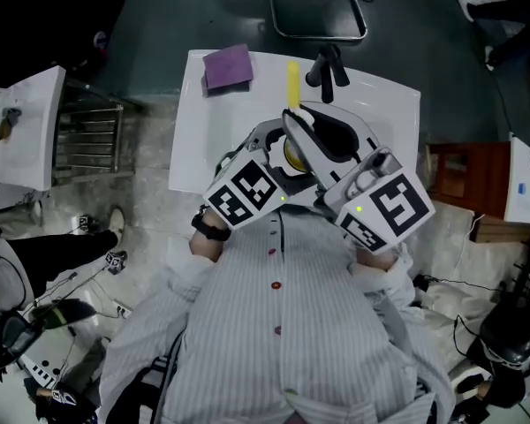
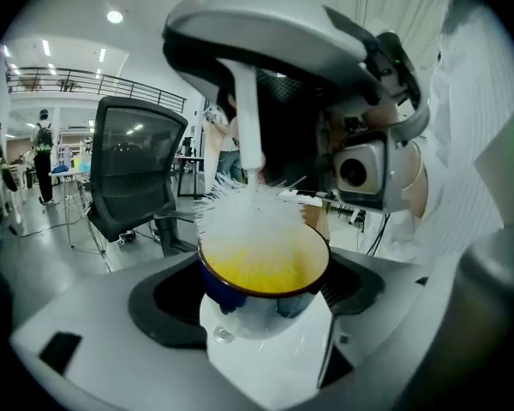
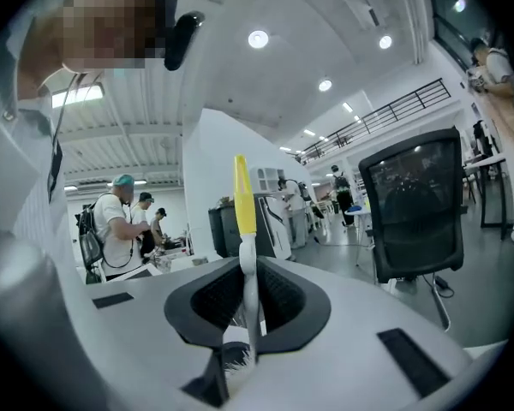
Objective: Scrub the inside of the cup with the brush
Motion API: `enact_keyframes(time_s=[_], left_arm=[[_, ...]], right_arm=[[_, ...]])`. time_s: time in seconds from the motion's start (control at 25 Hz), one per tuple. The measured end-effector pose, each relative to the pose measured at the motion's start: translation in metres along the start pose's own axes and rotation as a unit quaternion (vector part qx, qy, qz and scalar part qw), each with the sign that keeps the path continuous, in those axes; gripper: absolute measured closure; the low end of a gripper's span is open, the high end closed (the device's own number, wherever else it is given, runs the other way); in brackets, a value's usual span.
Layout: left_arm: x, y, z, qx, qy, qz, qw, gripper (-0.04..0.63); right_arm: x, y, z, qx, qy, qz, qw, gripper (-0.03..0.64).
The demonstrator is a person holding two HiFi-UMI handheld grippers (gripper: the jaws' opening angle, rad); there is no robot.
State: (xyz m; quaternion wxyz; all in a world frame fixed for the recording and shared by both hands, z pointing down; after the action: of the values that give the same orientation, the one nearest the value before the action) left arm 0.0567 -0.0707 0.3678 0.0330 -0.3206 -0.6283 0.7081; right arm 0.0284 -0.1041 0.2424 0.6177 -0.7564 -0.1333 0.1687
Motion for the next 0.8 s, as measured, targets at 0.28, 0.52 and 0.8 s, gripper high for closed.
enact_keyframes(time_s=[0.28,0.52,0.8], left_arm=[[0.0,0.005,-0.009,-0.005,-0.015,-0.011,0.9998,0.193],[0.004,0.006,0.001,0.007,-0.003,-0.022,0.9997,0.195],[0.008,0.004,0.022,0.018,0.019,-0.024,0.9994,0.196]], right_arm=[[0.004,-0.001,-0.035,-0.069,0.016,-0.022,0.997,0.56],[0.04,0.001,-0.054,-0.112,0.01,-0.059,0.992,0.56],[0.056,0.002,-0.029,-0.108,0.016,-0.068,0.992,0.56]])
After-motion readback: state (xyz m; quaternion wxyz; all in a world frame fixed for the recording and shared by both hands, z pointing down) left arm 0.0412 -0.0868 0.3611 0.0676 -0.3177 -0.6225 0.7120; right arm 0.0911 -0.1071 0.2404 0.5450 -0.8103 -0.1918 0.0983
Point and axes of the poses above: the fingertips, and each gripper's own axes: x backward along the fingers, z to its left, y out of its top, the point moved 3 cm from there along x, backward along the fingers, and after that the axes turned 11 degrees about y, right-handed, at the moved point
